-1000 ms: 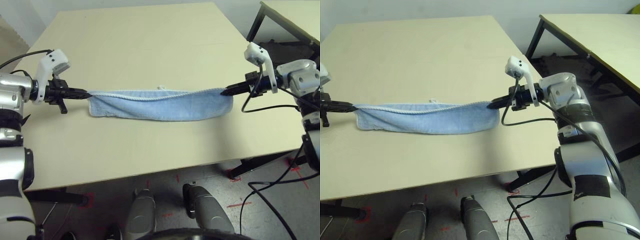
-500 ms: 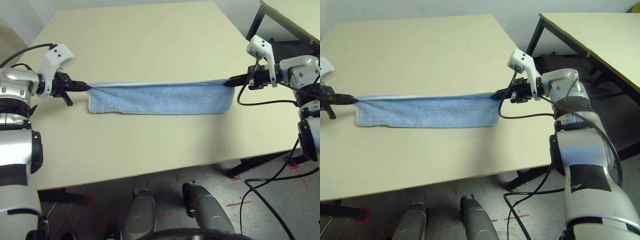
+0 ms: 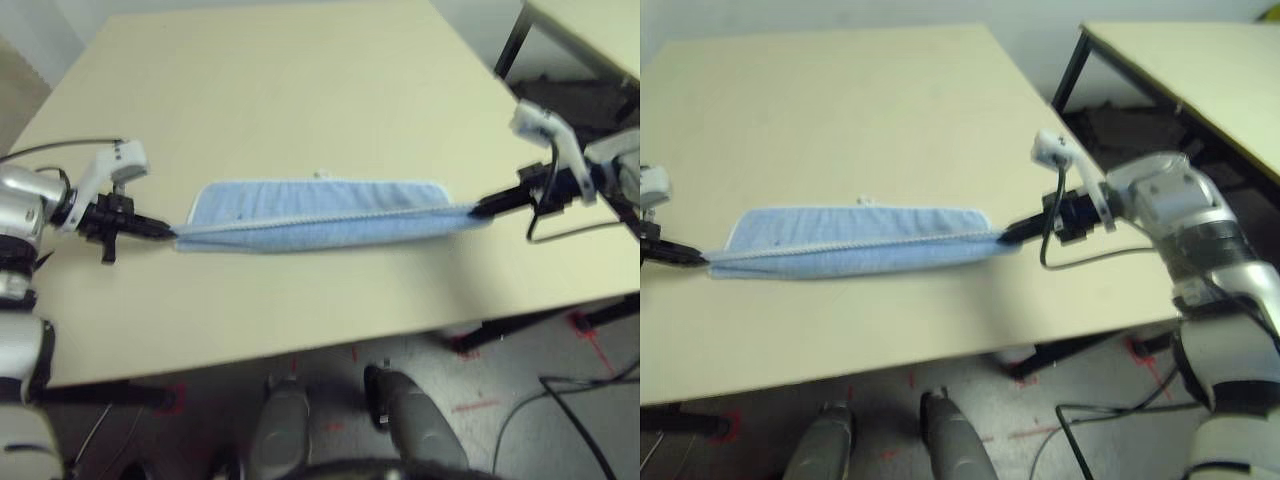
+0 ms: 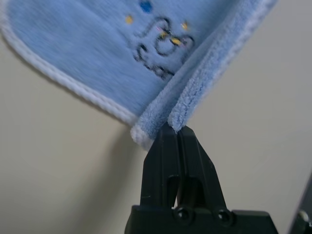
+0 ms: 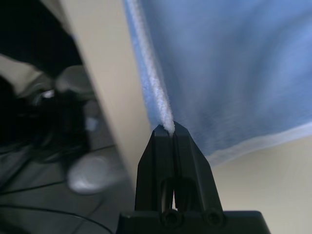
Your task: Fold the towel and set it aside.
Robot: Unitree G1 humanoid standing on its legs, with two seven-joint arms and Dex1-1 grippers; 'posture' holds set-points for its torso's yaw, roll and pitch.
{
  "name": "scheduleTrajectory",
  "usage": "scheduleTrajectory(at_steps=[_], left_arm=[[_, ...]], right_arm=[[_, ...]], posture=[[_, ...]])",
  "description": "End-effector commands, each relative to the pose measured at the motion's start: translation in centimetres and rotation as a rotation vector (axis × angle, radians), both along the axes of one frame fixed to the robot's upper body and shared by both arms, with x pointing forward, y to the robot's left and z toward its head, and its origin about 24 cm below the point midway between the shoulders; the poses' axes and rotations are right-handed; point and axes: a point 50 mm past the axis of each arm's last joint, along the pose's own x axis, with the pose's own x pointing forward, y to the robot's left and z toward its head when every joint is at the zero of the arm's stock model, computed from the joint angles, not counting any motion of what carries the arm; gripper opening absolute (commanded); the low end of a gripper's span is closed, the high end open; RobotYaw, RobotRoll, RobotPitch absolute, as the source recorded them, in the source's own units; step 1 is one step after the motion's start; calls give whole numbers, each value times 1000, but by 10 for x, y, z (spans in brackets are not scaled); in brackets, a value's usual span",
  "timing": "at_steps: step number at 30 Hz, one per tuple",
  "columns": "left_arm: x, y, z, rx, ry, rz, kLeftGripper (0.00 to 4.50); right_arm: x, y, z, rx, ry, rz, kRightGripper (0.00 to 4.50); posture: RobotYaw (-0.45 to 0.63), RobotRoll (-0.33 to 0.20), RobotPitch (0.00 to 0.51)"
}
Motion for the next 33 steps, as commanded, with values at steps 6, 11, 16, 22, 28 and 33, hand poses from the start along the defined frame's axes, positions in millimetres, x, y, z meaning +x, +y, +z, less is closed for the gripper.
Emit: scheduleTrajectory(at_steps=[6, 11, 16, 22, 28, 33], left_arm=[[-29, -13, 4, -29, 166, -42, 36], [-43, -25, 2, -56, 252, -83, 36], [-51, -34, 4, -100, 305, -100, 36], [-47, -31, 12, -138, 270, -56, 36], [-33, -8, 20, -115, 172, 52, 36], [-22, 8, 23, -88, 107, 116, 36]], right_arm=[[-29, 9, 0, 25, 230, 22, 0], [-41, 4, -6, -33, 273, 37, 0], [-41, -3, -8, -71, 264, 25, 0], [-32, -6, -3, -66, 214, 14, 0], [-10, -9, 9, 10, 118, -50, 0], [0, -18, 8, 16, 74, -93, 0]], posture=[[46, 0, 178], [40, 0, 177], [39, 0, 174], [43, 0, 169], [42, 0, 167], [40, 0, 167]])
